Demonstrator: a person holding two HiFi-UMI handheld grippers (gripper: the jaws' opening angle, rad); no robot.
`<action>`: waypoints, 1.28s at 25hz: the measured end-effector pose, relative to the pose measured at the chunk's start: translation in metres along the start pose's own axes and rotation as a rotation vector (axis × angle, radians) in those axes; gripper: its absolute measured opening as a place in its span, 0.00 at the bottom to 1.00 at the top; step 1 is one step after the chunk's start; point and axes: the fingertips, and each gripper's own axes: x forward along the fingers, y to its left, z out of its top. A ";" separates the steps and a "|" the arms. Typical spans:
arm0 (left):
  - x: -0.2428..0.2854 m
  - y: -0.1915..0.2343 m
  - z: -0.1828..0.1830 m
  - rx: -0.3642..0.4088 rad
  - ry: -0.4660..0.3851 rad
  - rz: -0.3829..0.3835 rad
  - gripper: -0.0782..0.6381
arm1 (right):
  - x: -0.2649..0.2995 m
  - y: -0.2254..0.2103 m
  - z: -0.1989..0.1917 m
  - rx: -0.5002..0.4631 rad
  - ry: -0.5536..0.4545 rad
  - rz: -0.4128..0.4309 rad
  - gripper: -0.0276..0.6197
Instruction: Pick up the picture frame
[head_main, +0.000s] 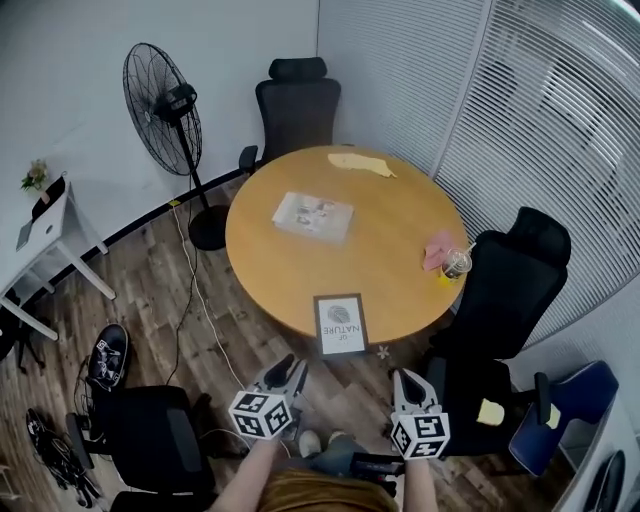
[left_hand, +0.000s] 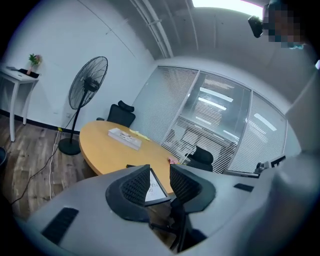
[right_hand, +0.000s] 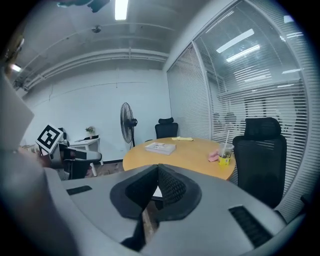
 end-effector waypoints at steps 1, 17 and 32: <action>0.005 0.001 0.001 0.001 0.003 -0.003 0.29 | 0.001 -0.003 -0.001 0.010 0.008 -0.006 0.06; 0.054 0.012 -0.017 0.041 0.111 -0.010 0.30 | 0.031 -0.028 -0.020 0.074 0.041 -0.020 0.06; 0.092 0.056 -0.064 -0.202 0.212 0.031 0.33 | 0.081 -0.039 -0.049 0.035 0.170 0.048 0.06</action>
